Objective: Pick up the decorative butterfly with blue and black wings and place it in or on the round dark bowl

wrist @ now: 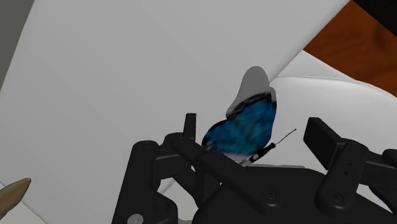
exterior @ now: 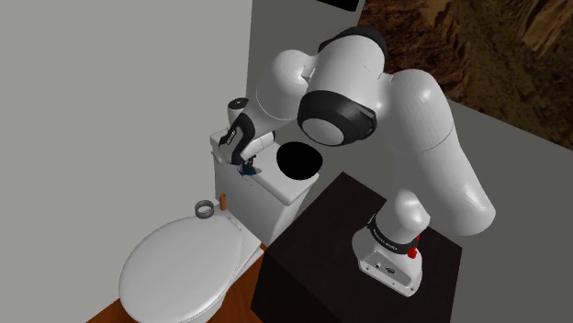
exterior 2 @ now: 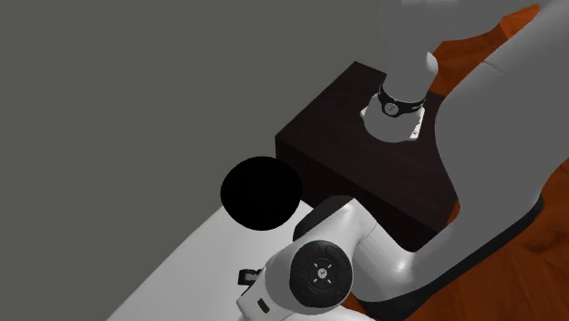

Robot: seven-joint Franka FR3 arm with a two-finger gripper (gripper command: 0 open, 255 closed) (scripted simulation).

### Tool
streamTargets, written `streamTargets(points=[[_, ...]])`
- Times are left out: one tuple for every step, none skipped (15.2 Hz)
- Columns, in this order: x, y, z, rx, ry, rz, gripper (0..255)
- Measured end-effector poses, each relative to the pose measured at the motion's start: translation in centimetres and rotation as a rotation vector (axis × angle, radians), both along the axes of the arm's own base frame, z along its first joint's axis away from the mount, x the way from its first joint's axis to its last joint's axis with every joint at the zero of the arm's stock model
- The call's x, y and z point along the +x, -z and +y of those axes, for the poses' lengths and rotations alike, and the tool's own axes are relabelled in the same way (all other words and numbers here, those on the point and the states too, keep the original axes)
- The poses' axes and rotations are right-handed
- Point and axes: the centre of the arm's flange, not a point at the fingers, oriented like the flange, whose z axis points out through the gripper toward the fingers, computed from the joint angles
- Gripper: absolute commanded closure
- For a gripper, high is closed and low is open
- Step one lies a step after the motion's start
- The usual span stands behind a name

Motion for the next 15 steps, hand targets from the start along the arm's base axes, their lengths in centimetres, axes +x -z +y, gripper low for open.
streamTargets(points=[[0.1,0.5,-0.1,-0.001,0.0,0.001,0],[0.0,1.0,-0.2,-0.002,0.001,0.001,0],[0.1,1.5,-0.4,-0.002,0.001,0.001,0],[0.1,2.2,-0.5,-0.002,0.001,0.001,0],[0.1,2.5,-0.6,-0.002,0.001,0.002,0],[0.1,2.7,-0.7,-0.002,0.001,0.002,0],[0.0,2.8,-0.7,-0.002,0.001,0.002,0],[0.0,2.8,-0.7,-0.002,0.001,0.002,0],[0.0,2.8,-0.7,-0.002,0.001,0.002,0],[0.0,2.8,-0.7,-0.002,0.001,0.001,0],[0.0,2.8,-0.7,-0.002,0.001,0.001,0],[0.0,2.8,-0.7,-0.002,0.001,0.001,255],[0.2,2.6,-0.9,-0.003,0.004,-0.004,255],[0.4,2.3,-1.2,-0.004,0.009,-0.011,255],[0.4,2.3,-1.2,-0.004,0.009,-0.01,255]])
